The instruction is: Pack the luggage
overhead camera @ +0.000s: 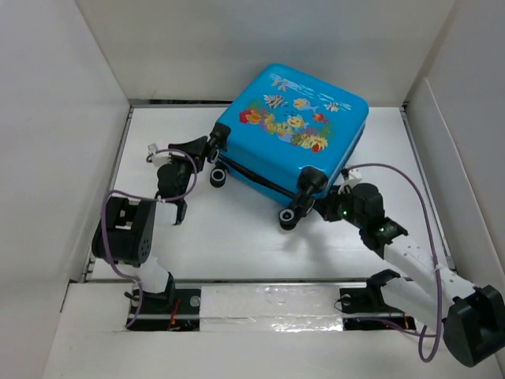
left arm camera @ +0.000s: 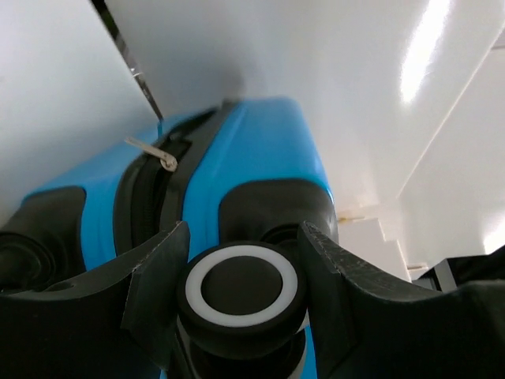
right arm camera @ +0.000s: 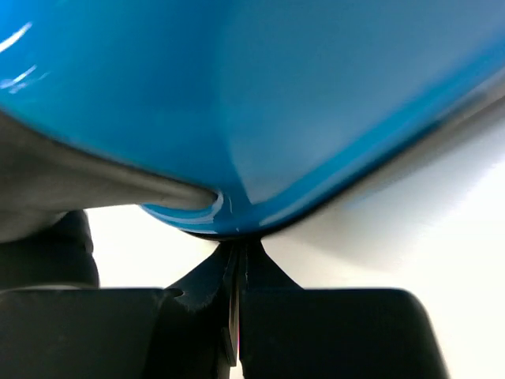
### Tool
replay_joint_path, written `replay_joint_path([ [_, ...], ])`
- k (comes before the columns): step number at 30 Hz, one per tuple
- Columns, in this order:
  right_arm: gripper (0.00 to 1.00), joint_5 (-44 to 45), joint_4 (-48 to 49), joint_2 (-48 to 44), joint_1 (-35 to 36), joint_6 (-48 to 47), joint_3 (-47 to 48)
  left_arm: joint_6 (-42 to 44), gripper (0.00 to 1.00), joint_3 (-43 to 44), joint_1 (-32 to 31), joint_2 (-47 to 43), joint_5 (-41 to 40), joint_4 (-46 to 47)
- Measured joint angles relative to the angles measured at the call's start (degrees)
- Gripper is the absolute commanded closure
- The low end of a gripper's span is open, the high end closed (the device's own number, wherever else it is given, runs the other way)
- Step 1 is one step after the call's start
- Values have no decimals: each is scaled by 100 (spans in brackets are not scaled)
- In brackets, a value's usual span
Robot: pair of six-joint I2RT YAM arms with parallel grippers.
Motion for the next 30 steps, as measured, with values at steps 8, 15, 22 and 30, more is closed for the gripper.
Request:
replay_joint_path([
  [8,100,358,-236,201,-1309,-293,461,826,100,-1497,-992,-1906,-822,-157],
  [15,100,2330,1641,-74,-164,186,-863,1620,100,-1554,-1838,-2743,-2028,-1152],
  [22,100,4760,2723,466,2070,-39,-1008,1674,100,-1456,-2452,-2763,-2734,-1134],
  [30,100,5383,3366,2087,2597,-1097,37,1502,100,-1379,-2848,-2483,-1991,-678],
])
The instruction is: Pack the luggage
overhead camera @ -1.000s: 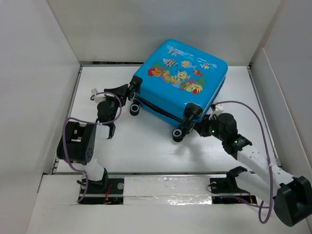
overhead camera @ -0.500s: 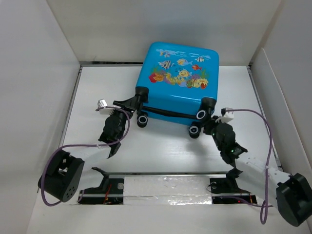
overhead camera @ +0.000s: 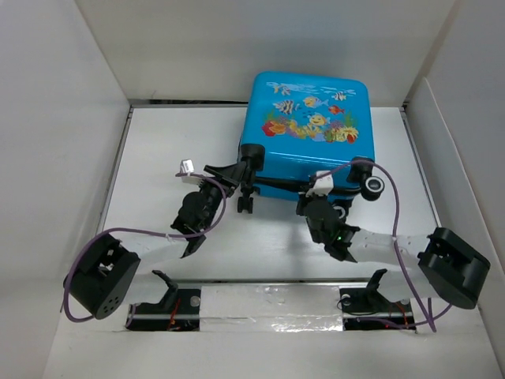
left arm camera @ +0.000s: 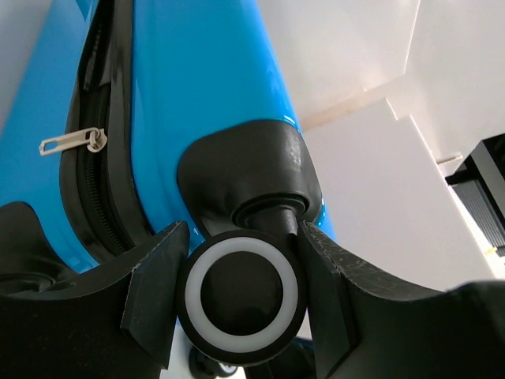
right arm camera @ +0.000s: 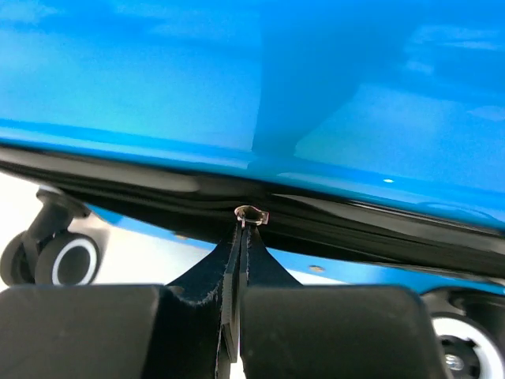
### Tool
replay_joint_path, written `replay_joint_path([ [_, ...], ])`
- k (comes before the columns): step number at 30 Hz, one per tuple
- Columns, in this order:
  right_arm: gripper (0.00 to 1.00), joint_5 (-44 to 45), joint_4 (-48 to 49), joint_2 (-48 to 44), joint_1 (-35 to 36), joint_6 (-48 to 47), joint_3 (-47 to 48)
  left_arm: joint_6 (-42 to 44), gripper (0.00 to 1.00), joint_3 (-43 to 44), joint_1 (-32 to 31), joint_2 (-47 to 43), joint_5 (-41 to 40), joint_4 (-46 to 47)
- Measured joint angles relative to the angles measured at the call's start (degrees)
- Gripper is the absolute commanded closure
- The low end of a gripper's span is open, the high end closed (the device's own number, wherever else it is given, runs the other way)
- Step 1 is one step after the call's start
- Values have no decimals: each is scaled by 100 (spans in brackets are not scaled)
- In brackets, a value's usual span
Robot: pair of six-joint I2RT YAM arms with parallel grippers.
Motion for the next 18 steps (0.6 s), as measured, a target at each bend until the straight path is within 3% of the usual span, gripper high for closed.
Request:
replay_joint_path([
  [4,100,-844,-671,483,-339,-11,654,109,100,37,-87,20,-4,-44],
  [11,100,-3493,-813,1204,-769,273,1491,411,100,68,-522,-22,-529,-72],
  [18,100,-4474,-494,1180,-647,675,1384,466,100,76,-1143,-50,-332,-70],
])
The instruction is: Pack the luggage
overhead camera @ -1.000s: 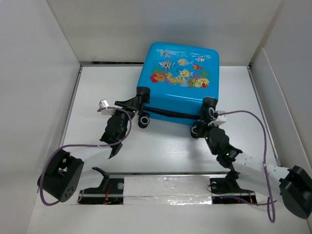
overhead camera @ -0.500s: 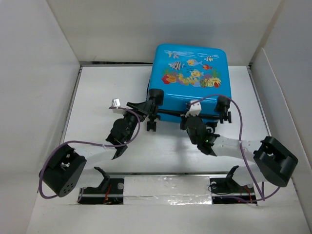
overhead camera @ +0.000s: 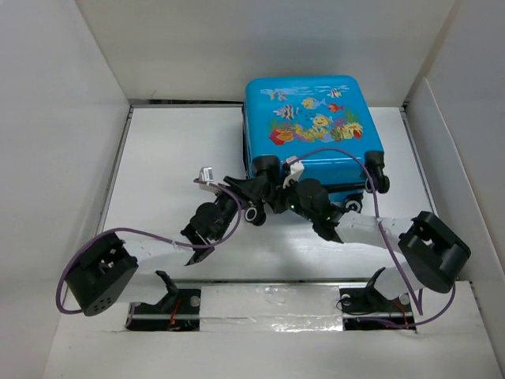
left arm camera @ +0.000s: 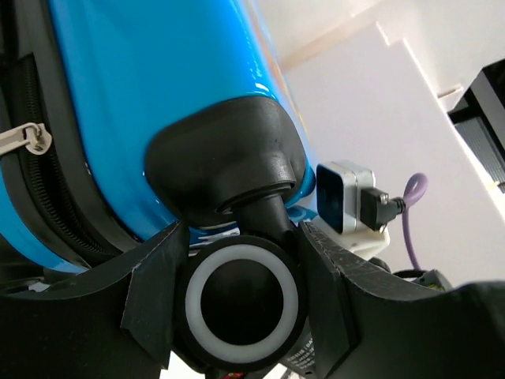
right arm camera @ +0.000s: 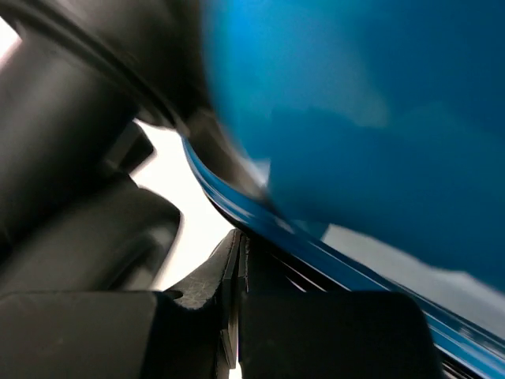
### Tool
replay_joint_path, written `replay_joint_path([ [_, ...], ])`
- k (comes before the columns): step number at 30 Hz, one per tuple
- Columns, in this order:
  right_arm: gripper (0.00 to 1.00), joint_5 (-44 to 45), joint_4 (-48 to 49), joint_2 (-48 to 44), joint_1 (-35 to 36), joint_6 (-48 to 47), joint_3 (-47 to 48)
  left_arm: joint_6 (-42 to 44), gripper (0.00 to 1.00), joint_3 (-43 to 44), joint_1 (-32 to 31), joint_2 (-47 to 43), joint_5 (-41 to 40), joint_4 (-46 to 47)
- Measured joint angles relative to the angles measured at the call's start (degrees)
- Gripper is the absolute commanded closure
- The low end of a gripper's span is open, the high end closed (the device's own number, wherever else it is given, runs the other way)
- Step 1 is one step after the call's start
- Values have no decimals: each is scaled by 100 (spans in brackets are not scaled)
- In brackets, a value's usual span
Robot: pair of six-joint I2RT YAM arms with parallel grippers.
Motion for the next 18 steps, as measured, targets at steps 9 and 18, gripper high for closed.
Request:
replay_joint_path([
  [9,100,-413,-382,-621,-243,31,-422,415,3,299,-439,127,190,-267],
  [18,100,-1480,-682,-2017,-1226,212,-1475,1392,1,796,-671,-1257,782,-2083],
])
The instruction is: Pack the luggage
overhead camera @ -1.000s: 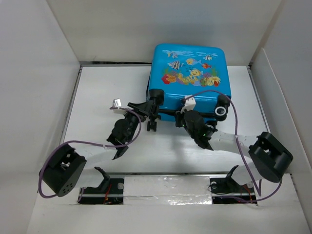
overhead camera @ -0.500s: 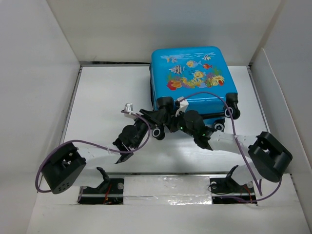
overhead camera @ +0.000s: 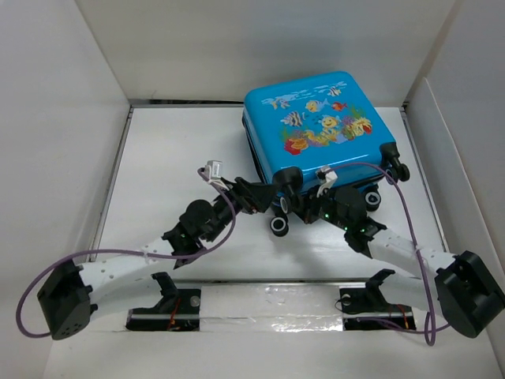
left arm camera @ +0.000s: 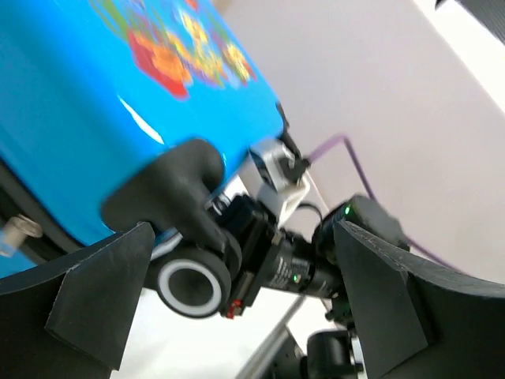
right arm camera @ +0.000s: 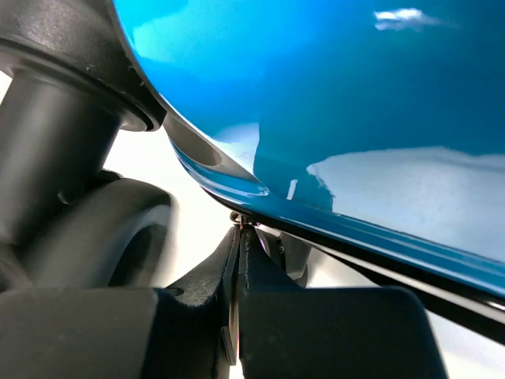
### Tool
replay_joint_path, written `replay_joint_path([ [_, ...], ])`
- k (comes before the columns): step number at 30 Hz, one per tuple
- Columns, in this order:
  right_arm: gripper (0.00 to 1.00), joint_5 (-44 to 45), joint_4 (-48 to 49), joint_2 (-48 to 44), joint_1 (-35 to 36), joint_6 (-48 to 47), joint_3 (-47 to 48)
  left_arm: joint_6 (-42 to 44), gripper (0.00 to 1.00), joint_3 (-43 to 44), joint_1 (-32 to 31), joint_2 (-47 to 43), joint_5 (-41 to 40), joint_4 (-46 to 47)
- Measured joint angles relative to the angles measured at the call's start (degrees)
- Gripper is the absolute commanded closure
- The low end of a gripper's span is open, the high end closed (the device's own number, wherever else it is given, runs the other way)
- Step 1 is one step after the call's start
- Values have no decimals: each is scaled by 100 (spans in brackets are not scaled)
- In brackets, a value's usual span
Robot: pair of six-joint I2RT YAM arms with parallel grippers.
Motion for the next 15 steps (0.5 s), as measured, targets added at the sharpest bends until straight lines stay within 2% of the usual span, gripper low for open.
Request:
replay_joint_path([
  [2,100,-76,-42,-61,-46,26,-33,140,4,61,57,-332,-162,-323],
  [5,100,-107,-31,-70,-50,39,-52,334,5,286,153,-313,-173,-702],
  [9,100,-98,11,-105,-42,96,-96,476,8,732,168,444,87,-990],
  [12,100,52,-4,-184,24,219,-127,516,16,907,192,1071,321,-1010],
  [13,100,166,9,-203,90,258,-155,507,22,916,195,1241,422,-968],
  [15,100,398,87,-203,232,382,-205,474,23,916,214,1515,623,-876],
])
